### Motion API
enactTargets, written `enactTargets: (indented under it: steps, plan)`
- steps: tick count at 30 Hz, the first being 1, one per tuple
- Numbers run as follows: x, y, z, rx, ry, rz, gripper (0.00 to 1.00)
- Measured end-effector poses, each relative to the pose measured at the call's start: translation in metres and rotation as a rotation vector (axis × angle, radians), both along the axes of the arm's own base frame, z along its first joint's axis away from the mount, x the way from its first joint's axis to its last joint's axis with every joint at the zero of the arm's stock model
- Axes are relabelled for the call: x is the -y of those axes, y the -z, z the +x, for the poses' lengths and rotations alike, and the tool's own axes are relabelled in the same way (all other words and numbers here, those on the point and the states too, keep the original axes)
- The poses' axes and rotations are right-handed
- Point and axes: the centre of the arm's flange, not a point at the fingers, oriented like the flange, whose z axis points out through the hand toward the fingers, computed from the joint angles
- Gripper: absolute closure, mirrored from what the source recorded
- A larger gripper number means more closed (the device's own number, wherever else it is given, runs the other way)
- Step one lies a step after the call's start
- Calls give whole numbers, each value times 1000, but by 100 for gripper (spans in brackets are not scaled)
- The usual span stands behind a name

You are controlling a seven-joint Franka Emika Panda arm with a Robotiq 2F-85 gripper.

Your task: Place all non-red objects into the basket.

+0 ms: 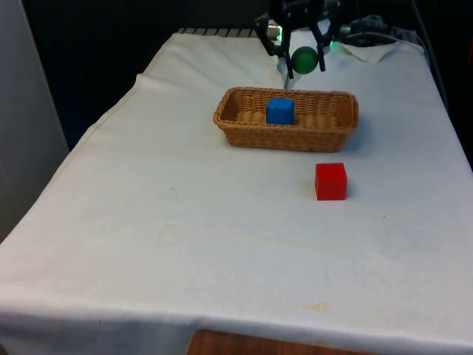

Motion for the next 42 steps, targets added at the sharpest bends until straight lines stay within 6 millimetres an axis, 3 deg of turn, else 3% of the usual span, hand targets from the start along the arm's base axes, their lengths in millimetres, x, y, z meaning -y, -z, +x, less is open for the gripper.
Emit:
enactTargets:
  steps: [13, 23, 42]
  plan:
    - [-12, -2, -34, -17, -19, 19, 100]
    - [-9, 2, -64, 1, -22, 15, 100]
    - [-9, 13, -99, 39, -27, -21, 100]
